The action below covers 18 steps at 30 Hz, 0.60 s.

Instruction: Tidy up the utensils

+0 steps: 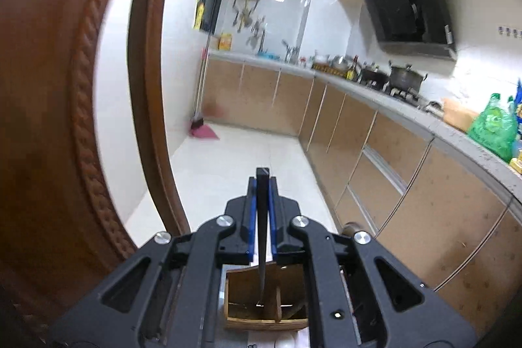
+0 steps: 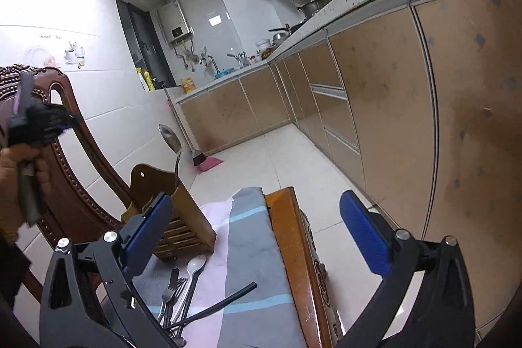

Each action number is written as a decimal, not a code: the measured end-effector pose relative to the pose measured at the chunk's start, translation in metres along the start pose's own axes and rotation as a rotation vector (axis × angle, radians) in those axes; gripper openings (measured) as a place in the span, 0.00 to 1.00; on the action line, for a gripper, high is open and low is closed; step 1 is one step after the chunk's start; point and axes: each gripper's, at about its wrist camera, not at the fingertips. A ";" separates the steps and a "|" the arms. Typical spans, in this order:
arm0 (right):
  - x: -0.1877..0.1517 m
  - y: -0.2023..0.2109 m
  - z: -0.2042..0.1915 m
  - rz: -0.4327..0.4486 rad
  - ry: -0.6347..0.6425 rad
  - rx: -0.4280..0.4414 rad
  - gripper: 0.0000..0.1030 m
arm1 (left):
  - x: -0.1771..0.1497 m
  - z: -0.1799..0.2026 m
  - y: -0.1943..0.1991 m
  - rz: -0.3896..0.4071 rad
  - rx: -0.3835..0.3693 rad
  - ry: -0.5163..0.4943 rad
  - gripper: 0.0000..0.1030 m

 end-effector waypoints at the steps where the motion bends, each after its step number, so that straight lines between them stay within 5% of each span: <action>1: 0.000 -0.001 0.000 -0.004 0.004 -0.003 0.97 | -0.008 -0.004 -0.013 -0.036 0.002 0.013 0.06; 3: 0.000 -0.002 -0.001 -0.010 0.017 -0.006 0.97 | -0.021 -0.011 -0.030 -0.095 -0.011 0.042 0.07; 4: 0.000 -0.003 -0.002 -0.017 0.027 -0.006 0.97 | -0.030 -0.015 -0.038 -0.129 -0.018 0.053 0.18; 5: 0.000 -0.004 -0.003 -0.023 0.036 -0.007 0.97 | -0.035 -0.016 -0.042 -0.144 -0.020 0.055 0.46; 7: 0.000 -0.006 -0.006 -0.037 0.055 -0.013 0.97 | -0.045 -0.020 -0.041 -0.142 -0.005 0.060 0.76; 11: 0.001 -0.004 -0.012 -0.057 0.077 -0.006 0.97 | -0.053 -0.019 -0.005 -0.155 -0.051 0.032 0.79; 18: -0.004 0.012 -0.041 -0.128 0.177 0.057 0.97 | -0.099 0.008 0.144 -0.017 -0.090 -0.262 0.96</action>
Point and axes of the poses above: each gripper's, at about its wrist camera, not at the fingertips, and y roughly against the way its jaws point, z to its right, x to its top, and after that the axes turned 7 degrees about z, right-handed
